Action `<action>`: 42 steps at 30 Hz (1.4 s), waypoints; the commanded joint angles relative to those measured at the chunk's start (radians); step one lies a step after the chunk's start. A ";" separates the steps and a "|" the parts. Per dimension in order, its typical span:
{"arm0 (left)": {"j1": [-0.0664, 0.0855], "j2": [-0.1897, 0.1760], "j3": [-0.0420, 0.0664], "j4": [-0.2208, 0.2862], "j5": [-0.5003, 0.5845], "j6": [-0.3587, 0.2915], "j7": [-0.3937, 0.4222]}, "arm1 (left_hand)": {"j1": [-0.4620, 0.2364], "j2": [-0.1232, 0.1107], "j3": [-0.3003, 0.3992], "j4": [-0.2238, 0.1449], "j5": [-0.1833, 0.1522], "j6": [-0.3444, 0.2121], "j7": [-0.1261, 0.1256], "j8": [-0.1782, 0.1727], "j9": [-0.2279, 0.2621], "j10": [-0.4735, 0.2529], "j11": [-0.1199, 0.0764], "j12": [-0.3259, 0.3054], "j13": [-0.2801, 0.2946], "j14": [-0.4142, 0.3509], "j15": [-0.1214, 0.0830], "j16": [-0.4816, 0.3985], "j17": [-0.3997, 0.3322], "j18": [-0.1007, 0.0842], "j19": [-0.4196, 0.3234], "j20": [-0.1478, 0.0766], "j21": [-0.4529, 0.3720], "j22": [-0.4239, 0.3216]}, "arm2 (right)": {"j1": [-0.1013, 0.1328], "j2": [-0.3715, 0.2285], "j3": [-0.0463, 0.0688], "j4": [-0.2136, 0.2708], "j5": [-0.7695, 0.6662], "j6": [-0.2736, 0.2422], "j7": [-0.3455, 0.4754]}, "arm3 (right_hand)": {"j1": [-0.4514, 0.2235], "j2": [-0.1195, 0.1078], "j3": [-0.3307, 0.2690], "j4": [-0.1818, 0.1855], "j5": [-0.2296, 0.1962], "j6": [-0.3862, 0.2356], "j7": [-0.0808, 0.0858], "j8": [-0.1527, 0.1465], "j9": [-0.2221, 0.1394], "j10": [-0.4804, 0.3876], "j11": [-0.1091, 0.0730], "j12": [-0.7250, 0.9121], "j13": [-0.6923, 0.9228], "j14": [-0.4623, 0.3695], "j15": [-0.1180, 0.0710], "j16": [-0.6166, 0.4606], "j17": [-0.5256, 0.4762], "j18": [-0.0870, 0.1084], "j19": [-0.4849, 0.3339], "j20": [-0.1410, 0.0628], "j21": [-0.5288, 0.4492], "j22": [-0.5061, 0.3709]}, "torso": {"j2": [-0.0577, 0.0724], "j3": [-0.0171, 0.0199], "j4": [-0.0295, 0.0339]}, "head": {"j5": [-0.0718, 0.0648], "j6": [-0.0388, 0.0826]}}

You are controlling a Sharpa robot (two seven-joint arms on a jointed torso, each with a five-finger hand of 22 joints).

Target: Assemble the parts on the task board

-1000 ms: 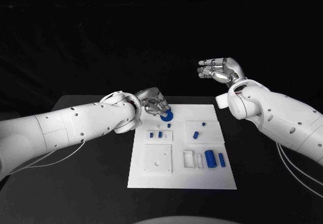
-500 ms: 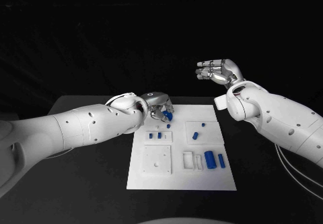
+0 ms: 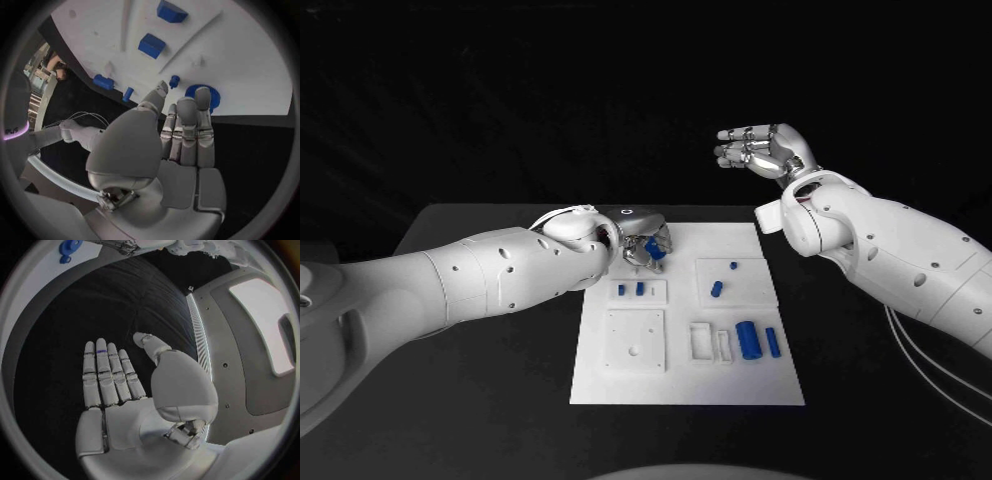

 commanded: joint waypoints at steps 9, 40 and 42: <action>-0.003 0.009 0.000 -0.012 -0.015 0.061 0.015 | -0.016 0.037 0.046 -0.025 0.028 0.039 0.006 -0.004 -0.002 0.049 -0.008 -0.006 -0.002 0.016 -0.004 0.010 0.006 0.018 0.005 -0.003 0.027 0.021 | 0.000 0.001 0.000 0.005 -0.003 0.019 0.010 | -0.003 0.005 0.003 -0.004 0.006 -0.008 0.001 -0.006 -0.002 -0.008 0.001 -0.005 -0.001 -0.007 -0.002 -0.004 -0.001 -0.001 -0.007 0.001 0.000 -0.001 | -0.001 0.0003 0.0008 | -0.003 -0.002; -0.030 0.026 0.000 -0.044 -0.014 0.074 0.017 | -0.061 0.047 0.182 -0.065 0.036 0.079 0.006 -0.004 -0.001 0.117 -0.019 -0.006 -0.002 0.018 -0.007 0.007 0.008 0.020 -0.013 -0.008 0.077 0.020 | 0.000 0.001 0.000 0.006 -0.004 0.021 0.010 | -0.003 0.005 0.003 -0.004 0.006 -0.008 0.001 -0.006 -0.002 -0.008 0.001 -0.005 -0.001 -0.007 -0.002 -0.004 -0.001 -0.001 -0.007 0.001 0.000 -0.001 | -0.001 0.0013 0.0016 | -0.011 -0.004; -0.030 0.027 0.000 -0.045 -0.014 0.077 0.016 | -0.060 0.048 0.183 -0.065 0.037 0.081 0.007 -0.004 -0.001 0.119 -0.019 -0.006 -0.002 0.018 -0.007 0.008 0.008 0.020 -0.013 -0.008 0.078 0.020 | 0.000 0.001 0.000 0.006 -0.004 0.022 0.010 | -0.003 0.005 0.003 -0.004 0.006 -0.008 0.001 -0.006 -0.002 -0.008 0.001 -0.005 -0.001 -0.007 -0.002 -0.004 -0.001 -0.001 -0.007 0.001 0.000 -0.001 | -0.001 0.0011 0.0017 | -0.011 -0.005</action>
